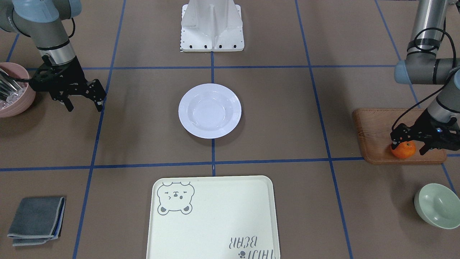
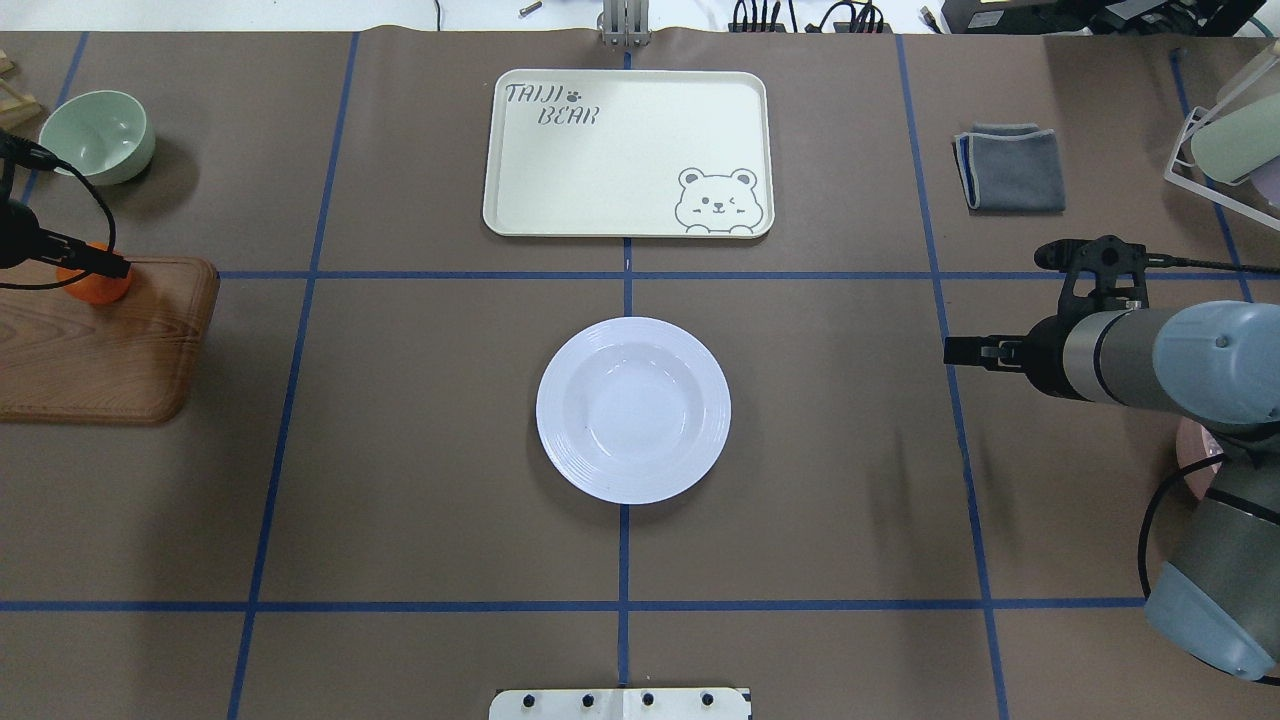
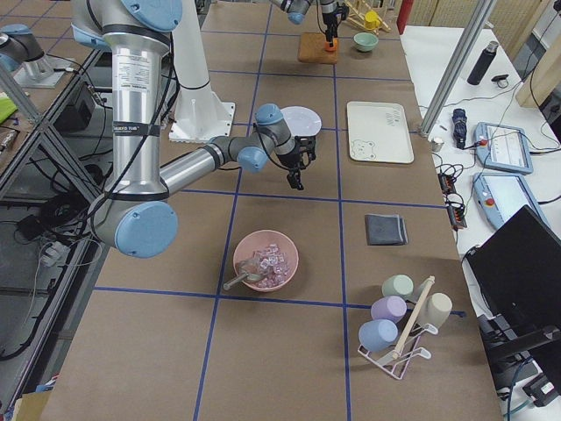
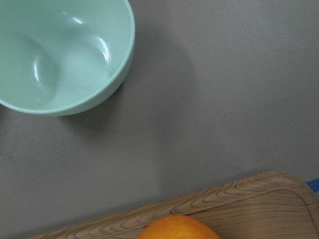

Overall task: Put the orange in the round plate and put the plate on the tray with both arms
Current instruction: 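Grasp the orange on the wooden board with the left gripper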

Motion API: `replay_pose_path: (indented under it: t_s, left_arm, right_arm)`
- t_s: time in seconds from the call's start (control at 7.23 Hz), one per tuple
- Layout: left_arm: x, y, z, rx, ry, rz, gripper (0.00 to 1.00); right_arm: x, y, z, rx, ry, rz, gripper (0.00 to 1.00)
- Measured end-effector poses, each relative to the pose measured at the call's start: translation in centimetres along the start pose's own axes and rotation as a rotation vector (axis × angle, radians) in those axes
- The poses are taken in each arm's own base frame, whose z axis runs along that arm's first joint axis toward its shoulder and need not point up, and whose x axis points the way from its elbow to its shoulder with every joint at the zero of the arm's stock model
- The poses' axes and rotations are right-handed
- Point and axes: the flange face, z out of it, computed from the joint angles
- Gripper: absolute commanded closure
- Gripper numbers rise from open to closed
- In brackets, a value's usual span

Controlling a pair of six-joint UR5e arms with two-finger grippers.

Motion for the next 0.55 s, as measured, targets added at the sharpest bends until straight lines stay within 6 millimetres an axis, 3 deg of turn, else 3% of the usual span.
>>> replay_pose_path:
  t_s: [0.28, 0.41, 0.55]
  left_arm:
    - [0.06, 0.58, 0.66, -0.007, 0.0, 0.001, 0.06]
    - [0.45, 0.78, 0.97, -0.008, 0.007, 0.008, 0.73]
    - [0.73, 0.91, 1.11, -0.007, 0.012, 0.015, 1.0]
  right_arm:
    - [0.16, 0.0, 0.3, 0.0, 0.007, 0.001, 0.0]
    - [0.22, -0.05, 0.4, 0.003, 0.009, 0.001, 0.0]
    - [0.25, -0.08, 0.45, 0.005, 0.011, 0.001, 0.0]
